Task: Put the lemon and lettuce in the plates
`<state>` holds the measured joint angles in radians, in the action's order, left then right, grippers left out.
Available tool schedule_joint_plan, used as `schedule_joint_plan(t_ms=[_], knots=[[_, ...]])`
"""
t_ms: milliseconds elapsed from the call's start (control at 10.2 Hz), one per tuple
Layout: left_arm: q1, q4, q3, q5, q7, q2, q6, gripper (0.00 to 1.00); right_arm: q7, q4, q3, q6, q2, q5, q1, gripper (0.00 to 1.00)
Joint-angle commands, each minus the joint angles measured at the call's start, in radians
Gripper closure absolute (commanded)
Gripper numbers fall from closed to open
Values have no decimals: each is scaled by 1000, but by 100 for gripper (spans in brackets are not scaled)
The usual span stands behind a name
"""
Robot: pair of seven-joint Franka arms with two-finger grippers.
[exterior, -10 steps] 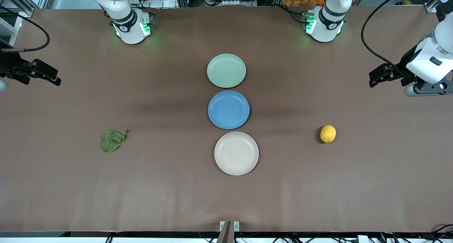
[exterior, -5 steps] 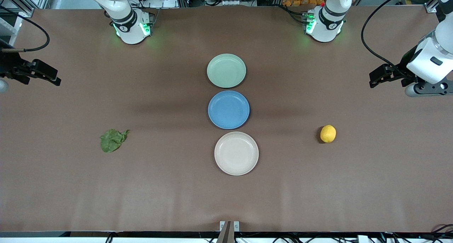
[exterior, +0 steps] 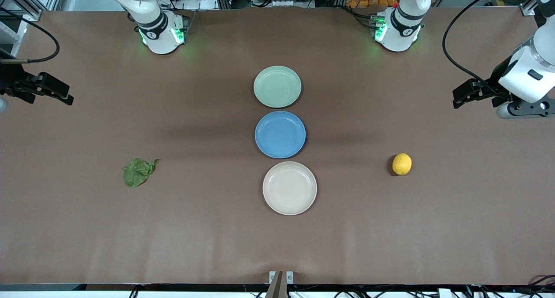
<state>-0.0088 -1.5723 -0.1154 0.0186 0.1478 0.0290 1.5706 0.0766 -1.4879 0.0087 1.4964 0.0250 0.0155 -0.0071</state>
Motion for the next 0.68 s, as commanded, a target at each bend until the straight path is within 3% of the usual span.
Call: schedule_joint_plan(t_ms=[0,586], knots=[[0,8,0,-8,3,9,2,0,-3,25,2,-38,4,-11,-8,0],[10,9,0,0,-74,75,25,0,0,23,7,-30,13,-9,1,0]])
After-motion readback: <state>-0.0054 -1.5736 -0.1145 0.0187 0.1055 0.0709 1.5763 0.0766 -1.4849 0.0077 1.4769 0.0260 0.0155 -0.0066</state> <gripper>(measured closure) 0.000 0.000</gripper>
